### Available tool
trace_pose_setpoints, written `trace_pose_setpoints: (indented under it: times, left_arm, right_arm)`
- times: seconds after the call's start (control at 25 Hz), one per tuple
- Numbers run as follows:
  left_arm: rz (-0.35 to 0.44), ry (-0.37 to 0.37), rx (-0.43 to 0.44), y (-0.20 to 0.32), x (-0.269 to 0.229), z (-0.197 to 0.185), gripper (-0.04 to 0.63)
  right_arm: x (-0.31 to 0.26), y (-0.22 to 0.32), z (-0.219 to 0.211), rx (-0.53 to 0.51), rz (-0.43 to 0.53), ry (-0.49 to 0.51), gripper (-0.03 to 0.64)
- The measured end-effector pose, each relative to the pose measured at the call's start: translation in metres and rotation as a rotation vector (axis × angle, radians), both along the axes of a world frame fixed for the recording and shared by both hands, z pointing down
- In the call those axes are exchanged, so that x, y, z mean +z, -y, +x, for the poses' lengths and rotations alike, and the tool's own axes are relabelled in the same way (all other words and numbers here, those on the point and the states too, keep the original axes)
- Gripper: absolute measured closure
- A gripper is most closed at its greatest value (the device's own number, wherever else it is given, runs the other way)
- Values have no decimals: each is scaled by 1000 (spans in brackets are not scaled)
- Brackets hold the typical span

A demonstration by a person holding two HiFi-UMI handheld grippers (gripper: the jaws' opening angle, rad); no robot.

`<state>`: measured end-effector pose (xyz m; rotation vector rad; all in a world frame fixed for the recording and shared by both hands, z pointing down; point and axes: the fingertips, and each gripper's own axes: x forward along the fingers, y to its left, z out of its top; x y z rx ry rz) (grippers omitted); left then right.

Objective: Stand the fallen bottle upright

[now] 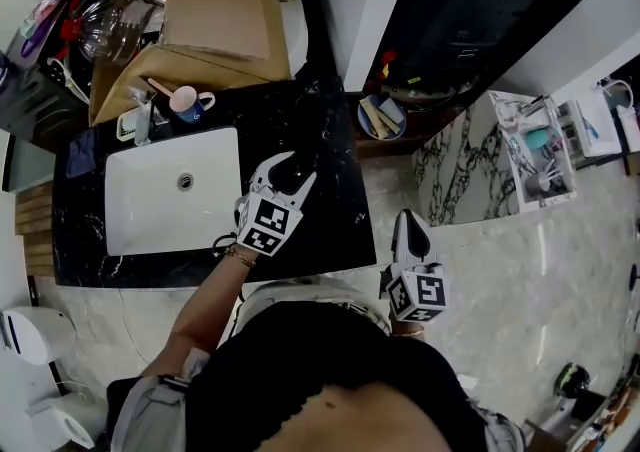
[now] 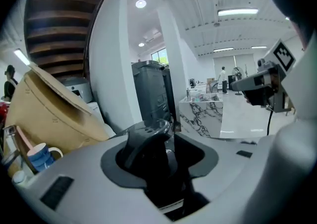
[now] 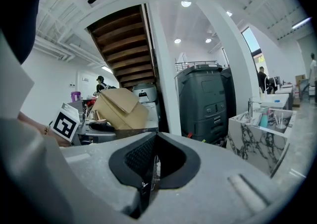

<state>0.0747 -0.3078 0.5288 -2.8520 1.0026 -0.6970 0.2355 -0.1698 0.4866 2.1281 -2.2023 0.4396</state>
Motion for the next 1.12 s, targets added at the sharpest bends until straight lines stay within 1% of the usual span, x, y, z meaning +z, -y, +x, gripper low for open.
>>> trace_pose_setpoints:
  times: [0.08, 0.16, 0.28, 0.4, 0.6, 0.8, 0.88, 0.92, 1.12]
  left_arm:
    - [43, -2, 10, -9, 0, 2, 407]
    - [73, -23, 5, -15, 0, 1, 407]
    - [95, -42, -6, -15, 0, 0, 402]
    - [114, -56, 5, -16, 0, 1, 399]
    - [119, -77, 14, -16, -1, 2, 399]
    - [124, -76, 29, -17, 0, 1, 396]
    - [126, -80, 28, -16, -1, 0, 375]
    - [124, -86, 26, -15, -2, -1, 347]
    - [122, -111, 24, -19, -8, -7, 323]
  right_arm:
    - [0, 1, -2, -6, -3, -3, 620]
    - [0, 1, -3, -8, -4, -3, 620]
    - [2, 2, -5, -13, -5, -2, 620]
    - [2, 4, -9, -25, -4, -3, 620]
    - [0, 8, -14, -39, -6, -6, 620]
    - [-1, 13, -19, -51, -2, -15, 620]
    - [-2, 14, -20, -52, -1, -18, 620]
    - [-2, 14, -20, -52, -1, -19, 620]
    - [-3, 18, -22, -58, 4, -22, 620]
